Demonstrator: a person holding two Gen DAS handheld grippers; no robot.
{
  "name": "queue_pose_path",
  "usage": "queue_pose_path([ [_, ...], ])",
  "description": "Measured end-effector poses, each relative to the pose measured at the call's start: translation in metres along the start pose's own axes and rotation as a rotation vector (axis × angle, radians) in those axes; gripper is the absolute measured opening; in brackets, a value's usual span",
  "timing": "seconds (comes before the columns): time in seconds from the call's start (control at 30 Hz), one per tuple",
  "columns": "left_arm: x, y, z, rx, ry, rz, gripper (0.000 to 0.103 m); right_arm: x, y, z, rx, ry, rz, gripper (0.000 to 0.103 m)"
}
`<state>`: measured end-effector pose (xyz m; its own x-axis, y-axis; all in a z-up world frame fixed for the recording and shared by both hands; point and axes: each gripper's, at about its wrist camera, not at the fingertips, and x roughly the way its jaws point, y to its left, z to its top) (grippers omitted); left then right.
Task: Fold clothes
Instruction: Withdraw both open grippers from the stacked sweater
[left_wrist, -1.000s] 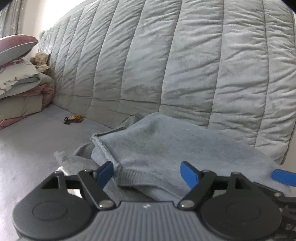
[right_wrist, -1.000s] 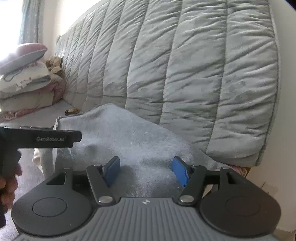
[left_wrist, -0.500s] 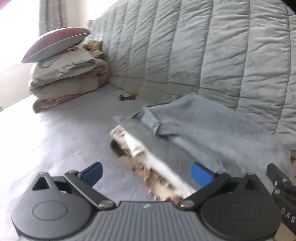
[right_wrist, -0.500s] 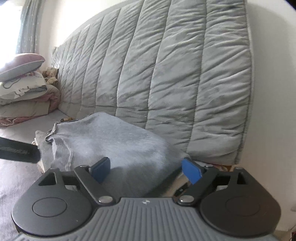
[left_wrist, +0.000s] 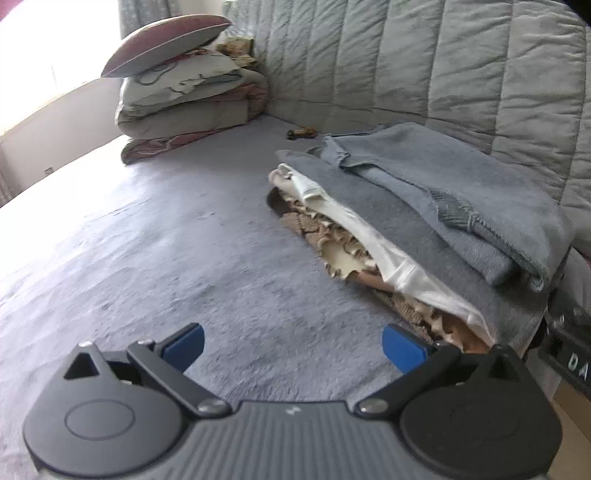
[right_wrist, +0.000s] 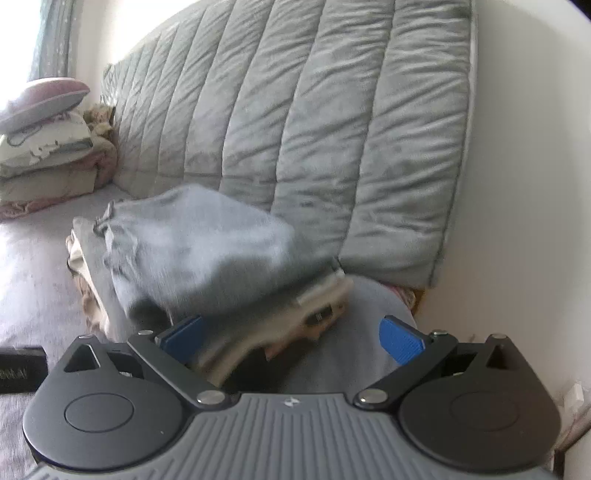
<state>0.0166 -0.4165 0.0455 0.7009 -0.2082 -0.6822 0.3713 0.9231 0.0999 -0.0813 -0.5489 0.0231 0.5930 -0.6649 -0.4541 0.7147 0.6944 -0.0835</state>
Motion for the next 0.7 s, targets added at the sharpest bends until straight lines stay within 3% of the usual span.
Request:
queue_pose_path([
  [0.37,-0.021,0.009,-0.021,-0.010,-0.016,0.024,0.103,-0.017,0.008,-0.021,-0.032,0.058,0.004,0.103],
  [0.7,-0.033,0.085,-0.040,-0.105,-0.016,0.149,0.103,-0.047,0.074,-0.023,-0.115,0.048,0.144,0.103],
])
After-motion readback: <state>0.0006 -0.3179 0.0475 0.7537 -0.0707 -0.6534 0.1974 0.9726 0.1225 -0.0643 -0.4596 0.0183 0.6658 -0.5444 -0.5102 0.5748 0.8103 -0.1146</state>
